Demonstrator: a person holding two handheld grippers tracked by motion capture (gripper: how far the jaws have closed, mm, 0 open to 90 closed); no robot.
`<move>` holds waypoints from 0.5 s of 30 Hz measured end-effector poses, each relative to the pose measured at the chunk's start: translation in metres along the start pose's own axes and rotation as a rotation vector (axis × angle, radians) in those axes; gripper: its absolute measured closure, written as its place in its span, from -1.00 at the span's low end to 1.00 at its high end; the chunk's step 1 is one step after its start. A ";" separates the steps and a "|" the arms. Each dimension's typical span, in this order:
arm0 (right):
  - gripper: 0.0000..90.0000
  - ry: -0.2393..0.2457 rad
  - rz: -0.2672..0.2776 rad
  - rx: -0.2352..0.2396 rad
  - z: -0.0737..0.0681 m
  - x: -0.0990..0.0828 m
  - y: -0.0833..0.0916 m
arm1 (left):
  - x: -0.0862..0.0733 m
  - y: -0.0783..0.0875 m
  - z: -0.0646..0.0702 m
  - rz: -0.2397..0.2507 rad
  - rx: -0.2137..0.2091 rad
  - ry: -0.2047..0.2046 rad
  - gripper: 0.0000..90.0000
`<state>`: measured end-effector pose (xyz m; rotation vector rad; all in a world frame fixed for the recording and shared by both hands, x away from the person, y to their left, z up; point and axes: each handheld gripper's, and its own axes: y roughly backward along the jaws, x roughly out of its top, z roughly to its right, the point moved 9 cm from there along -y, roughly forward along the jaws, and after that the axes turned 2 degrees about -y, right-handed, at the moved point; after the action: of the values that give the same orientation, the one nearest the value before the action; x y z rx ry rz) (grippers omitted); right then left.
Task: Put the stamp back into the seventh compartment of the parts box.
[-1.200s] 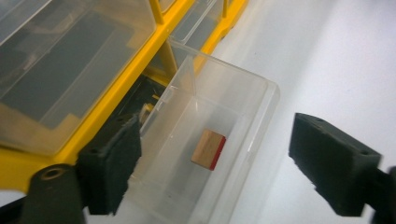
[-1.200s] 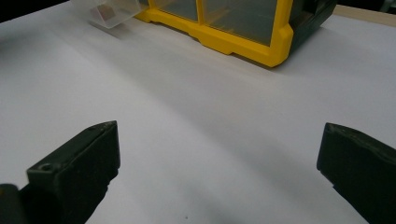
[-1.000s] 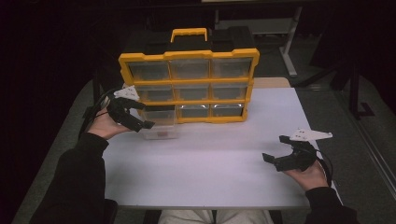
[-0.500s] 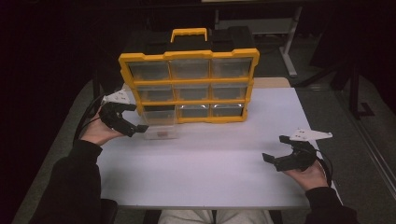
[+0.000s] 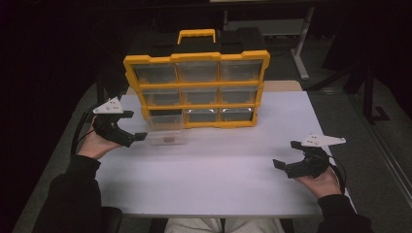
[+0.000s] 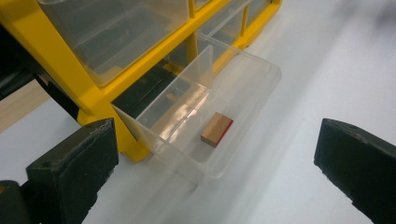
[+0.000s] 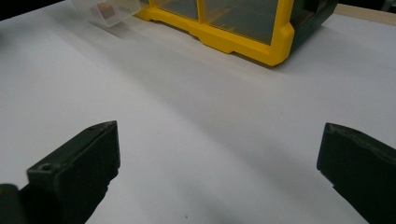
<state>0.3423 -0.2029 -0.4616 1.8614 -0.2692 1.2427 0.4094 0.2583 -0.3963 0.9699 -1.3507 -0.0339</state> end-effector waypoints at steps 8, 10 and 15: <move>-1.00 0.000 0.001 -0.001 0.000 0.000 0.000 | -0.013 0.002 0.008 0.034 0.019 0.001 -1.00; -1.00 -0.001 0.001 -0.001 0.000 0.000 0.000 | -0.014 0.003 0.012 0.049 0.016 0.001 -1.00; -1.00 0.000 0.000 -0.001 0.000 0.000 0.000 | -0.021 0.004 0.016 0.073 0.024 0.014 -1.00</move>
<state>0.3421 -0.2030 -0.4616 1.8609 -0.2696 1.2417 0.3890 0.2631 -0.4124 0.9387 -1.3758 0.0446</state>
